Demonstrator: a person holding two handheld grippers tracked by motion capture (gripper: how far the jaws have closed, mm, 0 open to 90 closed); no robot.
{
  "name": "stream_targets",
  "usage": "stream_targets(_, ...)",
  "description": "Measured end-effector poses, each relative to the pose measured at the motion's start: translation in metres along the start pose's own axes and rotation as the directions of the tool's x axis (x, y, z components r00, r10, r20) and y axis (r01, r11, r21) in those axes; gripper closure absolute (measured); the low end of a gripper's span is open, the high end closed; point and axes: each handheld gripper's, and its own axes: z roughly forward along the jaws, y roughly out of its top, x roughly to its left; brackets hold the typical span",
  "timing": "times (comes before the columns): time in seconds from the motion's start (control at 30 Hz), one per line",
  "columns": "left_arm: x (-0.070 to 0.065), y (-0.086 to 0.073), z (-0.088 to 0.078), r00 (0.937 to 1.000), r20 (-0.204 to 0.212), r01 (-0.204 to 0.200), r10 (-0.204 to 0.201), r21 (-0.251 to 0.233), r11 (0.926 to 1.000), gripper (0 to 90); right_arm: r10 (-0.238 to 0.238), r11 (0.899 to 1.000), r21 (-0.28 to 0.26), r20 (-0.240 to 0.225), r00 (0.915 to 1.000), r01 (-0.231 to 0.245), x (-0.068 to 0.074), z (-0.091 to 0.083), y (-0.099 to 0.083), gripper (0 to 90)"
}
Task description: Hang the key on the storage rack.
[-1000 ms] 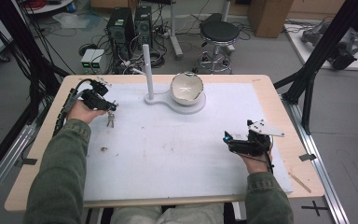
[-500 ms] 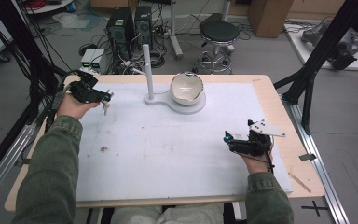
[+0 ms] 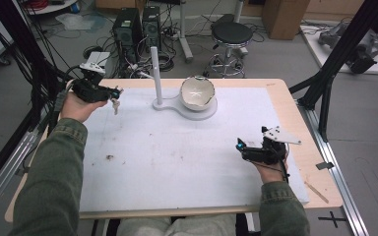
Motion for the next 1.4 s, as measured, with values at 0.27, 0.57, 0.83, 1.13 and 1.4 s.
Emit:
stream_targets(0.27,-0.006,0.013,-0.008,0.9998,0.016,-0.008,0.008,-0.047,0.9989,84.0,-0.004,1.0,-0.002,0.0,1.0,0.004,-0.001,0.0,0.0,0.5)
stream_targets(0.57,-0.012,0.032,-0.014,0.9994,0.03,-0.015,0.017,-0.091,0.9958,84.0,-0.003,1.0,-0.002,-0.002,1.0,0.003,0.0,0.0,0.0,0.5)
stream_targets(0.83,-0.018,0.048,-0.012,0.9993,0.02,-0.03,0.033,-0.106,0.9939,84.0,-0.006,1.0,-0.007,-0.005,1.0,0.006,0.0,0.0,0.0,0.5)
stream_targets(1.13,-0.03,0.072,-0.006,0.9978,0.008,-0.064,0.065,-0.116,0.9912,84.0,0.001,1.0,-0.009,-0.006,1.0,-0.001,0.0,-0.001,0.0,0.5)
stream_targets(1.4,-0.037,0.083,0.005,0.9974,0.022,-0.066,0.069,-0.116,0.9911,84.0,0.001,1.0,-0.012,-0.009,1.0,-0.002,-0.001,-0.001,0.0,0.5)
